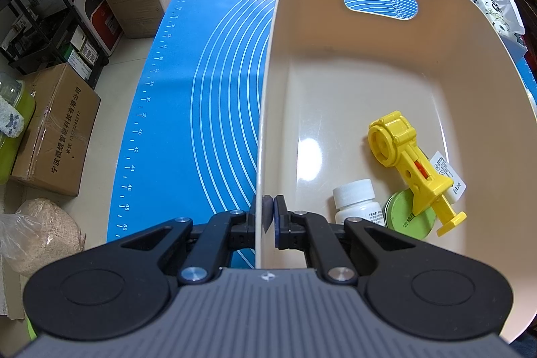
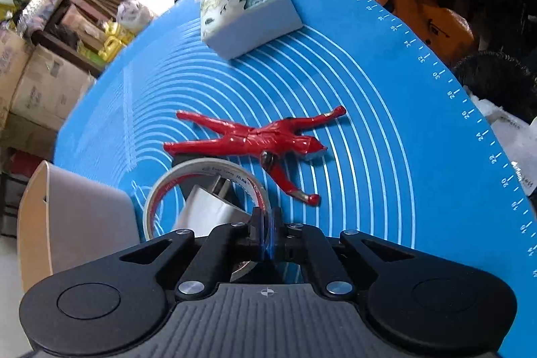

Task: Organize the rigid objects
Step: 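Grasp the clear tape roll by its rim with the right tool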

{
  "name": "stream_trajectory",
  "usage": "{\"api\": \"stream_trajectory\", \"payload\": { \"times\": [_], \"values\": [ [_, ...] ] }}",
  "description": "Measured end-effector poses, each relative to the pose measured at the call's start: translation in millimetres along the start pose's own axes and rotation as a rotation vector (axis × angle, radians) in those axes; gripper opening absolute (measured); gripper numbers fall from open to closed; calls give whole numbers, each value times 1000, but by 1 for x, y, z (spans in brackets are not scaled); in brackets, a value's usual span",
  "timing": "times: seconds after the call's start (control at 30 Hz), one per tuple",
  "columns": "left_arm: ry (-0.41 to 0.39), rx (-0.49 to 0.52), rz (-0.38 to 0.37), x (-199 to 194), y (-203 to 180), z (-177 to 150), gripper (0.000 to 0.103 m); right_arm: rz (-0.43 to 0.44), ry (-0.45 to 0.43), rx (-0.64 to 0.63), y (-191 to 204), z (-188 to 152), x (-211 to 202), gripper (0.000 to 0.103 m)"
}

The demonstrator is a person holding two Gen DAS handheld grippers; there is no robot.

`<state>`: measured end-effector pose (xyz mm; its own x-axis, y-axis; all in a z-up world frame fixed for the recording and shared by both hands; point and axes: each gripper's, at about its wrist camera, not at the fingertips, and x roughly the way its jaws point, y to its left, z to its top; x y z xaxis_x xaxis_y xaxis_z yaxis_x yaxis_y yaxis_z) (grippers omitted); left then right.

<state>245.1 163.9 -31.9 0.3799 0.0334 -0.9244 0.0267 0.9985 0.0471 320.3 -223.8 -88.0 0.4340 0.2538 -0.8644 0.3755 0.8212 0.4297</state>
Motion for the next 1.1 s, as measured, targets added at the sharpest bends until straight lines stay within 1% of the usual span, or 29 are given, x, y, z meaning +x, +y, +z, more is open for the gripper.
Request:
{"api": "stream_trajectory", "payload": {
  "times": [0.1, 0.13, 0.2, 0.23, 0.37, 0.53, 0.67, 0.93, 1.1],
  "values": [
    [0, 1, 1, 0, 0, 0, 9, 14, 18, 31, -3, 2, 1, 16],
    [0, 1, 0, 0, 0, 0, 9, 28, 33, 55, -6, 3, 3, 17],
    [0, 1, 1, 0, 0, 0, 9, 28, 55, 76, -9, 2, 6, 21],
    [0, 1, 1, 0, 0, 0, 9, 29, 61, 78, -10, 0, 8, 20],
    [0, 0, 0, 0, 0, 0, 9, 33, 50, 86, -10, -4, 14, 19],
    [0, 2, 2, 0, 0, 0, 9, 18, 1, 23, -2, -7, 9, 15],
    [0, 0, 1, 0, 1, 0, 9, 18, -28, -4, 3, -6, -2, 15],
    [0, 1, 2, 0, 1, 0, 9, 45, -122, -53, 19, -3, -42, 15],
    [0, 1, 3, 0, 1, 0, 9, 72, -187, -127, 47, -6, -68, 15]
  ]
}}
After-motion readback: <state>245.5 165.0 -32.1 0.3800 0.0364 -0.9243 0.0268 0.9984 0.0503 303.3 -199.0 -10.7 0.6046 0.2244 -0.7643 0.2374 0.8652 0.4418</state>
